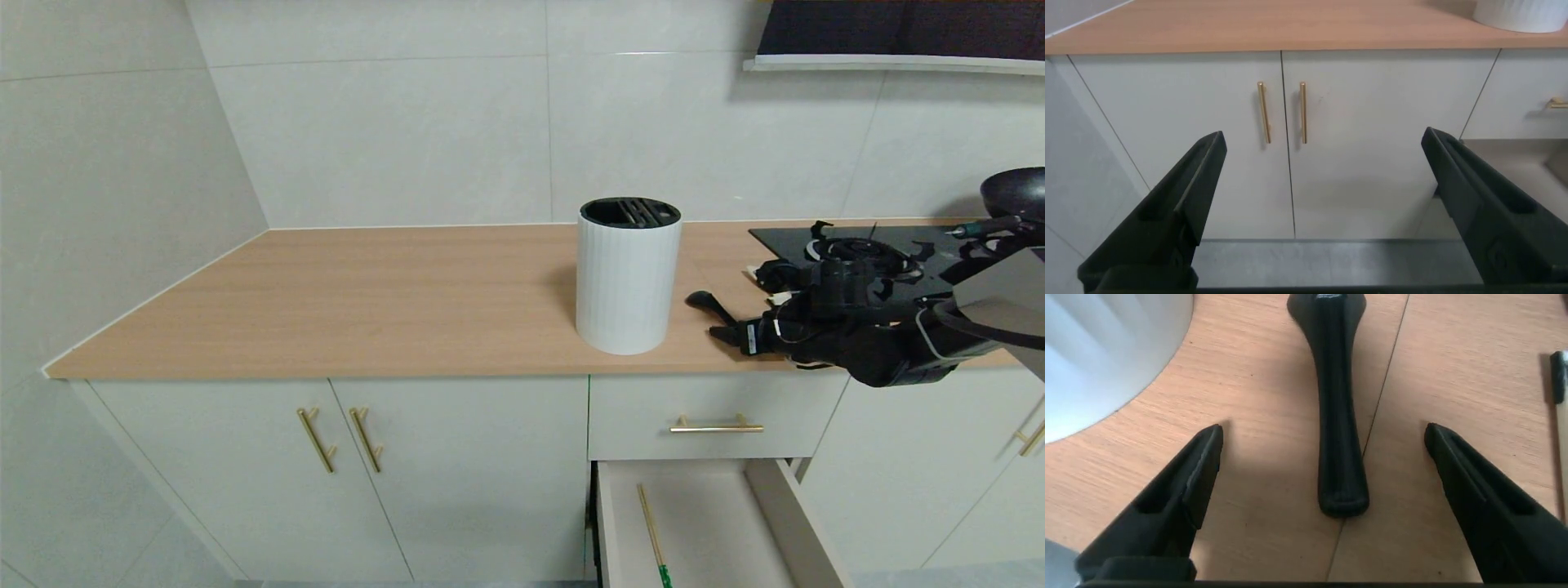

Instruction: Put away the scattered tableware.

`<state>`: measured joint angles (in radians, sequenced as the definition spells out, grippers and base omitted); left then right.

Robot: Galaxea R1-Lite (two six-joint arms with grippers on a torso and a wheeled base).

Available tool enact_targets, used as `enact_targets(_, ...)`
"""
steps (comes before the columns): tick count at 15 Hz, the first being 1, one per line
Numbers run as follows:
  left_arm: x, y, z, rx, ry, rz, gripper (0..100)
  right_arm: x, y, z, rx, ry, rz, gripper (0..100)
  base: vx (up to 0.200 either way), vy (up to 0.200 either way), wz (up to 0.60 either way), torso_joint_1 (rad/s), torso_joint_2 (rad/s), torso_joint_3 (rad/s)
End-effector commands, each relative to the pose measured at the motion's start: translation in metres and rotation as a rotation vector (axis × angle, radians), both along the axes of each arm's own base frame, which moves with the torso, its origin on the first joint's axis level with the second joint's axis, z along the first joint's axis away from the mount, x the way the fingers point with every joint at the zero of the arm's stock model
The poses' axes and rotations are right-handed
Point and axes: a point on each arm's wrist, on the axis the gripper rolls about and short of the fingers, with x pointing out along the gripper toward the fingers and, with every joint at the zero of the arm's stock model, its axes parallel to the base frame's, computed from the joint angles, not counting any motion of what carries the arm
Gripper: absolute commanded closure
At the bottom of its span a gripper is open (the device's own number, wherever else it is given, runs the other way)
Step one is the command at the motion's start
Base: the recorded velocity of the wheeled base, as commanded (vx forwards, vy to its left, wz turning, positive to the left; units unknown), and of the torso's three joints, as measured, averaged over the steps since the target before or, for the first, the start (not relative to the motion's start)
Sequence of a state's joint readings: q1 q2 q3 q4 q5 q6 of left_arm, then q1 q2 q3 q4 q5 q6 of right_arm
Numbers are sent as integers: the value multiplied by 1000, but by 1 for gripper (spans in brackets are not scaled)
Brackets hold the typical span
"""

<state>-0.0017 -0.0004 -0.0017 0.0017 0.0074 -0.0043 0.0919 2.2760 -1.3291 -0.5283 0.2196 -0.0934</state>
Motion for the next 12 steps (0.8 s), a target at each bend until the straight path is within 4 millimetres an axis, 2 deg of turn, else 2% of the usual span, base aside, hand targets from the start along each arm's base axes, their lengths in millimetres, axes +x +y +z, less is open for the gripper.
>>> enact_targets(1,0,0,0,0,0,0,0,0,1,-4,-1,11,2,100,0,0,0,0,0,0)
enact_targets(6,0,0,0,0,0,0,0,0,1,-4,-6,10,-7,100,0,0,0,0,0,0)
enact_targets(8,0,0,0,0,0,0,0,-5,8,13,-18,-7,-34,100,0,0,0,0,0,0)
enact_targets(9,0,0,0,0,0,0,0,-6,9,15,-20,-8,-37,100,0,0,0,0,0,0)
enact_targets(10,0,0,0,0,0,0,0,-19,16,40,-14,7,-83,100,0,0,0,0,0,0)
enact_targets(12,0,0,0,0,0,0,0,-41,22,77,68,29,-103,100,0,0,0,0,0,0)
